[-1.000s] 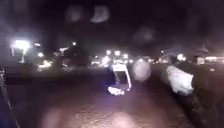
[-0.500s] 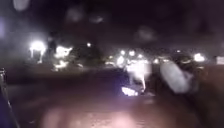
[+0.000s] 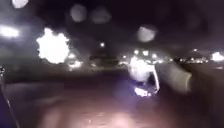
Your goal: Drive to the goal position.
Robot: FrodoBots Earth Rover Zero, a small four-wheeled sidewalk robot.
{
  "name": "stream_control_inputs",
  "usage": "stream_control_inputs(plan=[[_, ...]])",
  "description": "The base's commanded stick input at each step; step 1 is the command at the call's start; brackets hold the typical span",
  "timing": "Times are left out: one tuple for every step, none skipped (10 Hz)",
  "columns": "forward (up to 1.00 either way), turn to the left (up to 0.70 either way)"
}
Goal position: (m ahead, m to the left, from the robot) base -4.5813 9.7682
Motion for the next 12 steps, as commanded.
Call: stream_control_inputs(plan=[[0.00,0.30],[0.00,0.30],[0.00,0.30],[0.00,0.30],[0.00,0.30],[0.00,0.30],[0.00,0.30],[0.00,0.30],[0.00,0.30],[0.00,0.30],[0.00,0.30],[0.00,0.30]])
